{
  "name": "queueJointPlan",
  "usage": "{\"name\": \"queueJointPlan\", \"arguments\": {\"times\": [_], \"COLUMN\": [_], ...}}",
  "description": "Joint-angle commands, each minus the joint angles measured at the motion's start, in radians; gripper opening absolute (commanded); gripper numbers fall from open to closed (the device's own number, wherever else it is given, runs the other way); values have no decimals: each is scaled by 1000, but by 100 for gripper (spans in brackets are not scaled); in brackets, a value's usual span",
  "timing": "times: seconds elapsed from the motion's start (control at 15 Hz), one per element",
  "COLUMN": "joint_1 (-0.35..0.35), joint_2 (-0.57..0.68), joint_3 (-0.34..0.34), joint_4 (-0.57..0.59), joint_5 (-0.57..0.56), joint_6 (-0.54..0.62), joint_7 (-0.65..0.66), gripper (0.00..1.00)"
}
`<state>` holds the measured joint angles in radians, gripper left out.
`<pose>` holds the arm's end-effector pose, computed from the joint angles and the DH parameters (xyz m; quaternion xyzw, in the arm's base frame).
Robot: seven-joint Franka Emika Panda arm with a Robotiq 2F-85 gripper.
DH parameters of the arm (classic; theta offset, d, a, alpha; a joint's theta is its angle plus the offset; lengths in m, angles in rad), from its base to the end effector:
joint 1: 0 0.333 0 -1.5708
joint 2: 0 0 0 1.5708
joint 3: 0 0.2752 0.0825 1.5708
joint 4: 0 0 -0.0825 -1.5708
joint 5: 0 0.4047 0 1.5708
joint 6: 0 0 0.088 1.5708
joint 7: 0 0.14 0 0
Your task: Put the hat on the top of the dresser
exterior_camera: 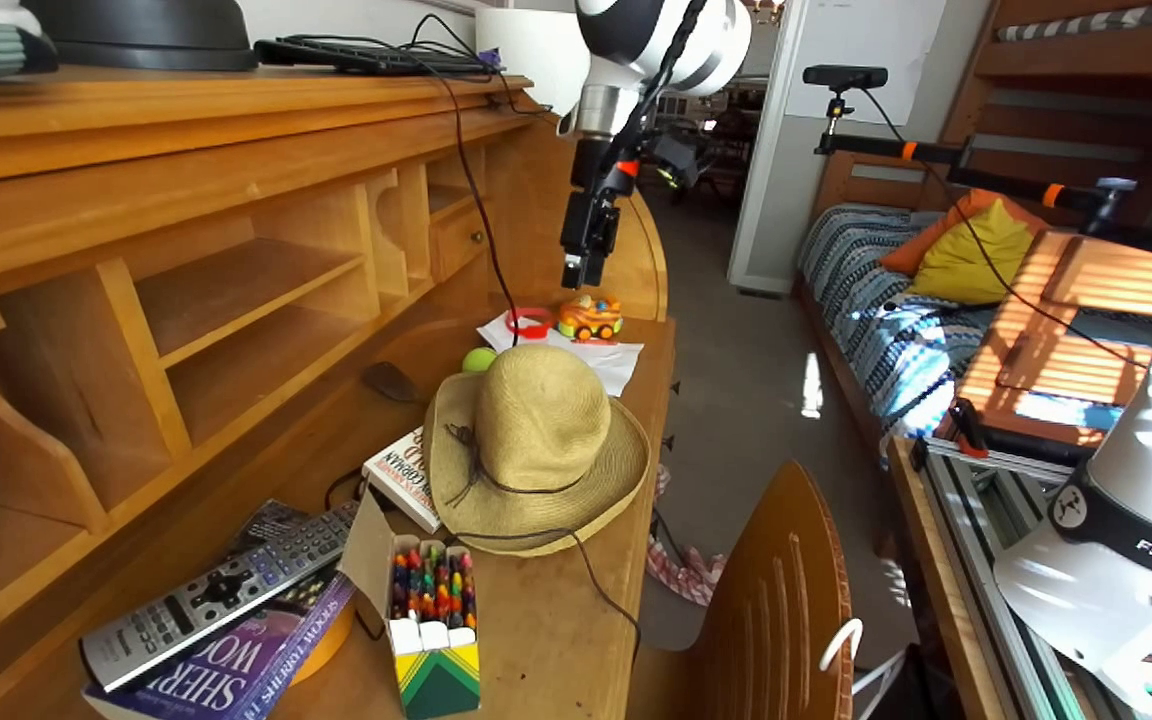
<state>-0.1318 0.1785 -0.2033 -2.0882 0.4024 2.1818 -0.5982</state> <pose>0.5489 -0.1657 0.2512 -0.9892 -0.0095 -0.0297 0.1432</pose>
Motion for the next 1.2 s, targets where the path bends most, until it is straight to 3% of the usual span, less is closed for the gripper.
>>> {"name": "queueJointPlan", "arguments": {"times": [0.0,0.27,0.53,0.6,0.8,1.13], "joint_1": [-26,-57,-111,-90,-112,-110], "joint_2": [119,186,211,195,198,191], "joint_3": [52,99,119,125,121,142], "joint_4": [92,147,216,170,197,148], "joint_5": [-33,-81,-93,-92,-90,-200], "joint_6": [47,-67,-269,-184,-237,-126], "joint_7": [101,79,18,47,31,-211], "gripper": [100,100,100,100,100,100]}}
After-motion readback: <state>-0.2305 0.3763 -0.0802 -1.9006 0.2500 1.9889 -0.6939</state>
